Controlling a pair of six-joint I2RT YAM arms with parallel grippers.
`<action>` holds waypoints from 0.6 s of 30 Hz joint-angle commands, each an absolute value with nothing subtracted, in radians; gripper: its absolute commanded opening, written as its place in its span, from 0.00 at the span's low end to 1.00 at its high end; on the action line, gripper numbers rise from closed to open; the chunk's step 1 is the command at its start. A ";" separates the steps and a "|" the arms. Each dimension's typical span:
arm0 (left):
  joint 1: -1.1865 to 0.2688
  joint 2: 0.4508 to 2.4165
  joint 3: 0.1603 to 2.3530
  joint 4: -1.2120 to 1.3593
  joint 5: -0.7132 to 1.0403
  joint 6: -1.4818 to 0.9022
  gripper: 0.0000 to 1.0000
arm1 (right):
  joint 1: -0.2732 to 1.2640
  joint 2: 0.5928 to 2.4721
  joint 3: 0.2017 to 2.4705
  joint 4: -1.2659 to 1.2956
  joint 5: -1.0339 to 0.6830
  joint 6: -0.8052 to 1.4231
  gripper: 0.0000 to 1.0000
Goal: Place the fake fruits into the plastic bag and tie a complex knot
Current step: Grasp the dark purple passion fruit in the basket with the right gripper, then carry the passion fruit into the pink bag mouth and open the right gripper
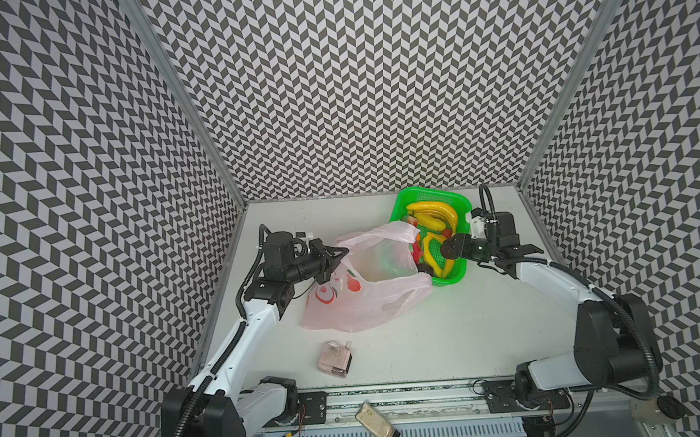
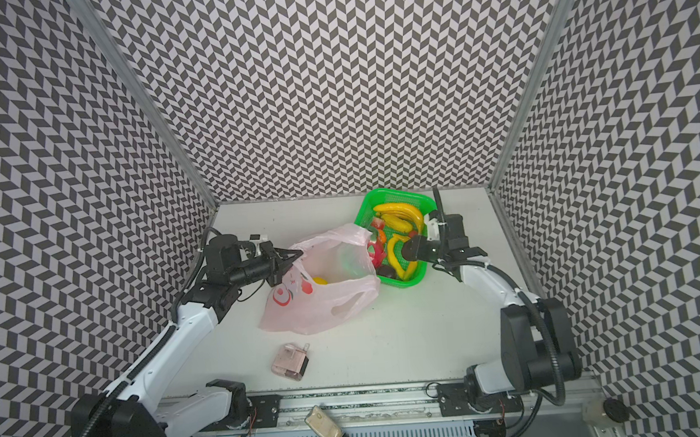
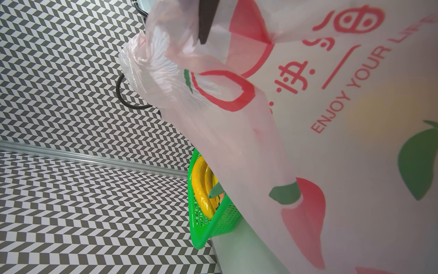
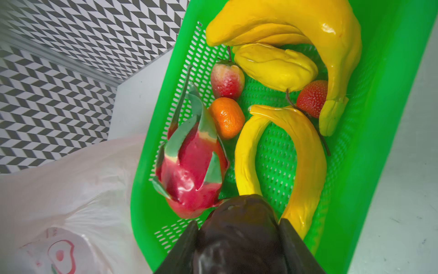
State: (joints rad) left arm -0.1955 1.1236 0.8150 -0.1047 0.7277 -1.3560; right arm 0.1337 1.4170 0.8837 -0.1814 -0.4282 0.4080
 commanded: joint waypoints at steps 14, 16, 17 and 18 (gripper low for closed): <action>-0.189 1.140 0.804 -0.071 0.735 -1.364 0.00 | 0.115 1.176 0.721 0.021 -0.578 0.576 0.43; -0.189 1.141 0.801 -0.070 0.734 -1.364 0.00 | 0.115 1.208 0.739 0.047 -0.585 0.604 0.43; -0.189 1.140 0.799 -0.070 0.732 -1.364 0.00 | 0.114 1.227 0.758 0.042 -0.600 0.610 0.43; -0.189 1.138 0.798 -0.070 0.731 -1.365 0.00 | 0.115 1.249 0.785 0.028 -0.634 0.603 0.43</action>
